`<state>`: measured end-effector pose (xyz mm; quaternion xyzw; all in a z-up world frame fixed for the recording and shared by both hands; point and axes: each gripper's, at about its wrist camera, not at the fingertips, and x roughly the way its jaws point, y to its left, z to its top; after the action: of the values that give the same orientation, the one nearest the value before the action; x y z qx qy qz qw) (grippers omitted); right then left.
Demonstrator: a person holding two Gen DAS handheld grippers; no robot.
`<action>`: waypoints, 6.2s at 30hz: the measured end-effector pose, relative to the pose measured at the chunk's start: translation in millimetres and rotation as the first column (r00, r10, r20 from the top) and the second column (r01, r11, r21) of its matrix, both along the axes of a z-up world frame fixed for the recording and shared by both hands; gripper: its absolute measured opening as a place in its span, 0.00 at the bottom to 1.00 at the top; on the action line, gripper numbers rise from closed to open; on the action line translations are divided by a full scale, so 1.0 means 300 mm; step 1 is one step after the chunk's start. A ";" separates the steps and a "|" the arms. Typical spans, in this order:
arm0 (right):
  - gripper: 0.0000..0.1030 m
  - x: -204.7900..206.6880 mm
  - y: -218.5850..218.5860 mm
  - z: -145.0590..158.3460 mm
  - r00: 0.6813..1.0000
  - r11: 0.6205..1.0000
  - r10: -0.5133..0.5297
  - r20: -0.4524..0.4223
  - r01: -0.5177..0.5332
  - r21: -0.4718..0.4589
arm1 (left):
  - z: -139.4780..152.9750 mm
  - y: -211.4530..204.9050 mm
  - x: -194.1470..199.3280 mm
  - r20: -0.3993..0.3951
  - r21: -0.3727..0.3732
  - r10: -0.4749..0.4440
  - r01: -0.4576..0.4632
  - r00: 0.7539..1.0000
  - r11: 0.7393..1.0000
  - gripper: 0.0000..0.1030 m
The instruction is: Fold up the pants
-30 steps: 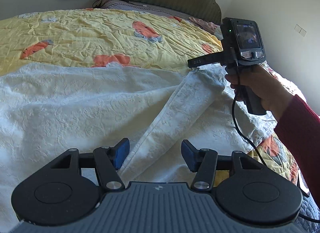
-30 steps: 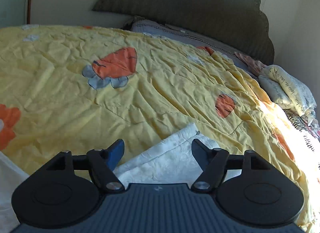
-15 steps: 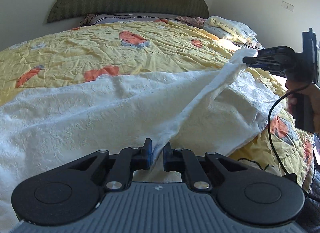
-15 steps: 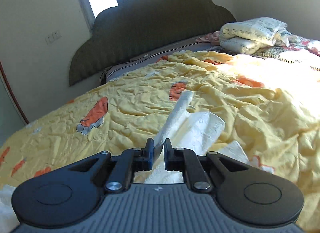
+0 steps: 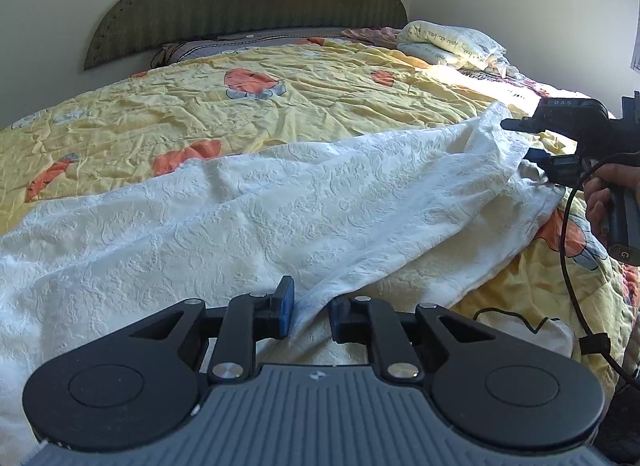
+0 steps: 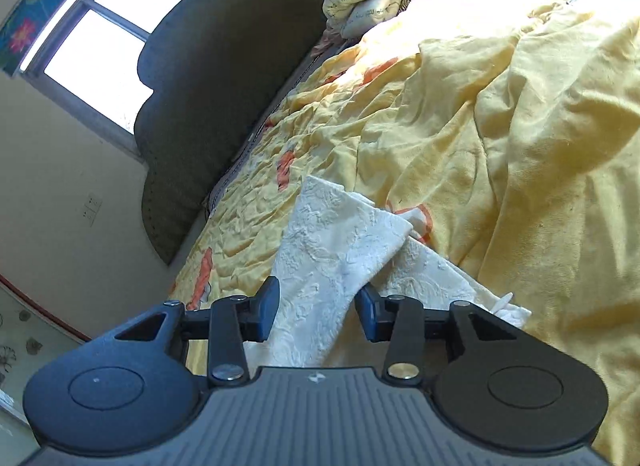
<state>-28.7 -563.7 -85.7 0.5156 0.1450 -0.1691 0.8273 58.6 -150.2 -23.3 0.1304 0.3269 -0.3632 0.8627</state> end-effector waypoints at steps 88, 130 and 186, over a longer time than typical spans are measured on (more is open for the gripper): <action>0.62 0.238 1.198 0.249 0.528 0.335 0.814 -0.243 -0.768 -0.546 | 0.138 0.777 0.050 -0.039 -0.051 0.584 -0.586 0.810 0.809 0.56; 0.13 -0.063 0.226 0.177 0.999 0.902 -0.005 -0.044 -0.014 -0.431 | 0.061 0.170 0.227 -0.464 -0.300 0.078 -0.240 0.882 0.923 0.66; 0.45 0.181 1.275 0.168 0.494 0.068 0.764 -0.415 -0.702 -0.709 | 0.055 0.379 0.373 -0.294 -0.251 0.361 -0.436 0.885 0.864 0.39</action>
<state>25.6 -181.1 -35.2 -0.0734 0.2586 0.2419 0.9323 170.5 -36.5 -6.8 -0.1216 0.3864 -0.2355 0.8834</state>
